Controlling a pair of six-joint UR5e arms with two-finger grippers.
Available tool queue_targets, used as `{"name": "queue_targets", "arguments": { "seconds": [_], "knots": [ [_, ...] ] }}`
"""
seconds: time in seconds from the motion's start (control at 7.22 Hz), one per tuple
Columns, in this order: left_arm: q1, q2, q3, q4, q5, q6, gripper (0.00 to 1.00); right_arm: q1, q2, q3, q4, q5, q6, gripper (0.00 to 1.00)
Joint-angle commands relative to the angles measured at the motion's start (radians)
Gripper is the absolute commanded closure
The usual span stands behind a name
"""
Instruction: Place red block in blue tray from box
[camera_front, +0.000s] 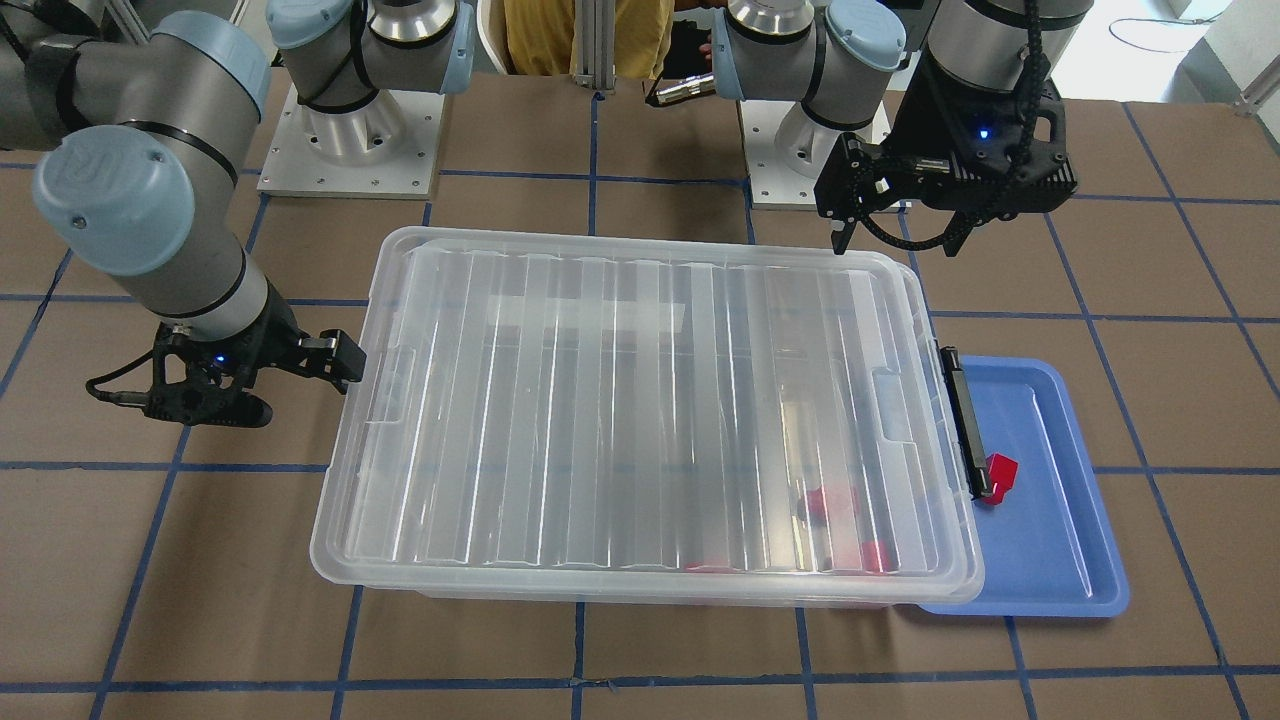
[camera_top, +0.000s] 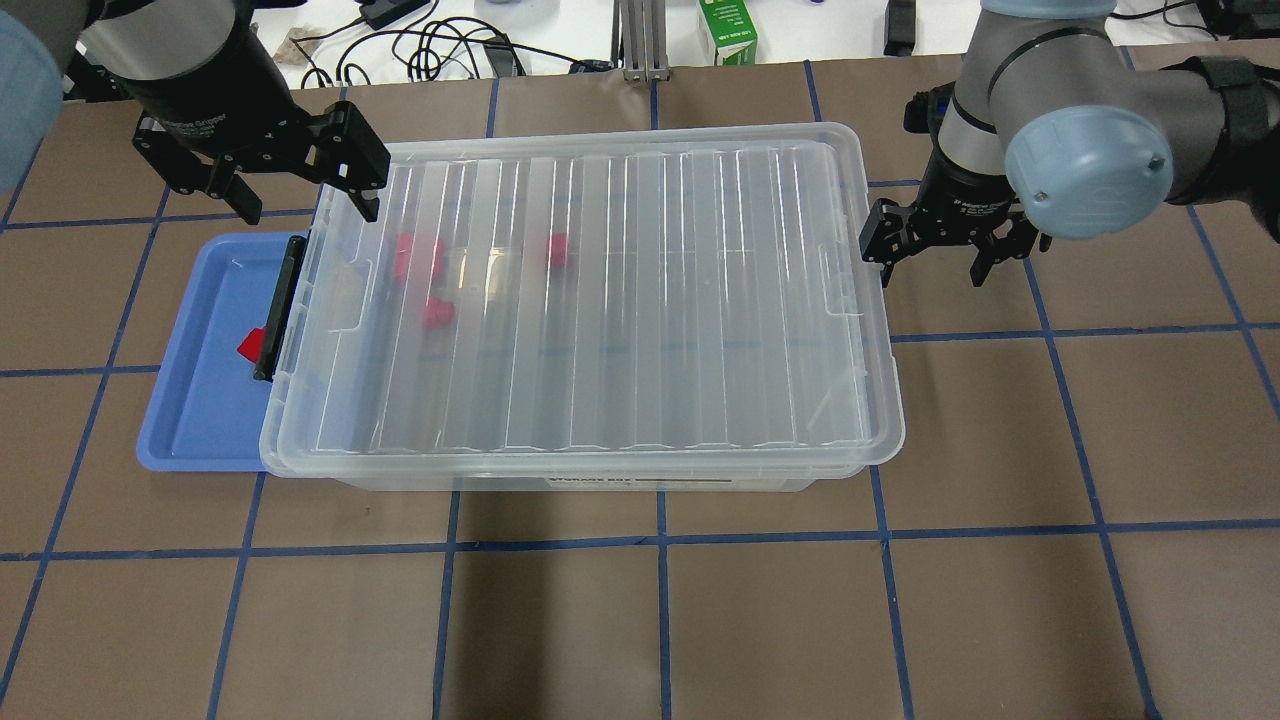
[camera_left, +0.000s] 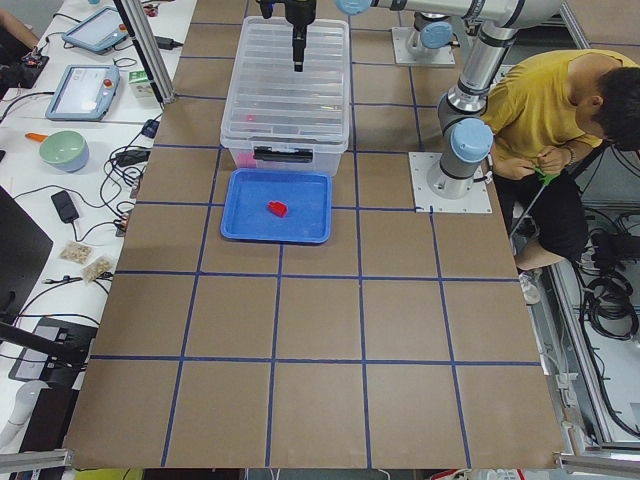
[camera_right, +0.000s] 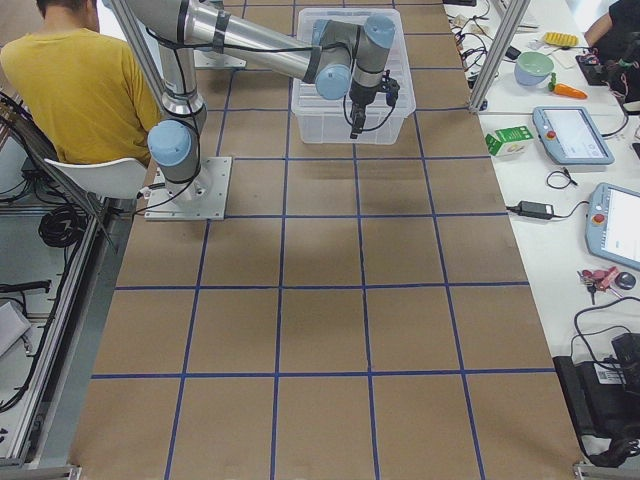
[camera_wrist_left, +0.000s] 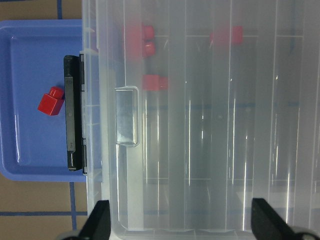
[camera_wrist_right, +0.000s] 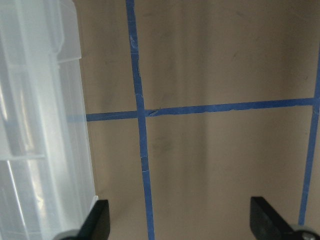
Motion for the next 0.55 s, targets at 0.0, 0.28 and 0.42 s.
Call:
{"name": "queue_targets", "arguments": {
  "seconds": [0.0,0.28,0.42],
  "knots": [
    [0.003,0.001,0.001,0.002,-0.003,0.0,0.0,-0.003,-0.02,-0.134,0.117,-0.009,-0.008,0.0],
    [0.002,0.0,0.001,0.002,-0.003,0.0,0.0,-0.003,-0.1,-0.254,0.318,-0.014,0.009,0.0],
    [0.002,0.0,0.0,0.002,-0.002,0.0,0.0,0.002,-0.13,-0.25,0.328,-0.003,0.015,0.0]
  ]
}}
